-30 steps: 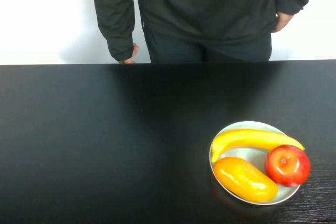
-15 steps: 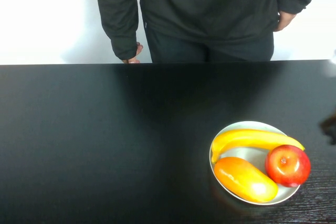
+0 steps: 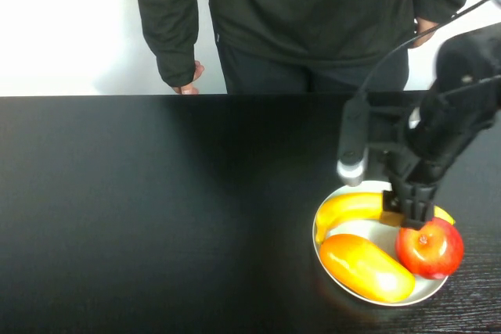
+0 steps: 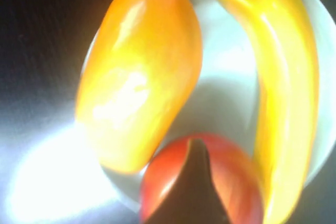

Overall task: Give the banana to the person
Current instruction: Pick up the banana

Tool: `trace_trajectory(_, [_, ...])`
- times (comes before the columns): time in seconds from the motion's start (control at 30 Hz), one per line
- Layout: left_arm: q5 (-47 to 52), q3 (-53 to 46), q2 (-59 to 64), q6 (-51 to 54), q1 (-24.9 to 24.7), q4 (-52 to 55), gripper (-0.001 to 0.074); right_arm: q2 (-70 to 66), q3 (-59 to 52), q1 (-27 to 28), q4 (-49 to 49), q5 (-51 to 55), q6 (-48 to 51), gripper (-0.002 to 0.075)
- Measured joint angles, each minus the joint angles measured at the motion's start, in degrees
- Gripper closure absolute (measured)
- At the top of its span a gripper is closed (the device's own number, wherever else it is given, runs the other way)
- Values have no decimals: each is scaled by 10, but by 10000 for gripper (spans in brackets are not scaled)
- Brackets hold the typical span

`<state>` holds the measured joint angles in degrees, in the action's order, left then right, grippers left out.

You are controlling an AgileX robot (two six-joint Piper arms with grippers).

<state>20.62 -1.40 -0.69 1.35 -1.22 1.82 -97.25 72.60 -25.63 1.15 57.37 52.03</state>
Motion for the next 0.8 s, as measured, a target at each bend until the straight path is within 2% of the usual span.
trace_trajectory(0.2, [0, 0, 0, 0, 0, 0, 738, -85, 47, 16, 25, -32, 71, 228])
trace_trajectory(0.4, [0, 0, 0, 0, 0, 0, 738, -150, 86, 27, 4, -41, 80, 230])
trace_trajectory(0.8, [0, 0, 0, 0, 0, 0, 738, -205, 89, 30, 0, -79, 100, 230])
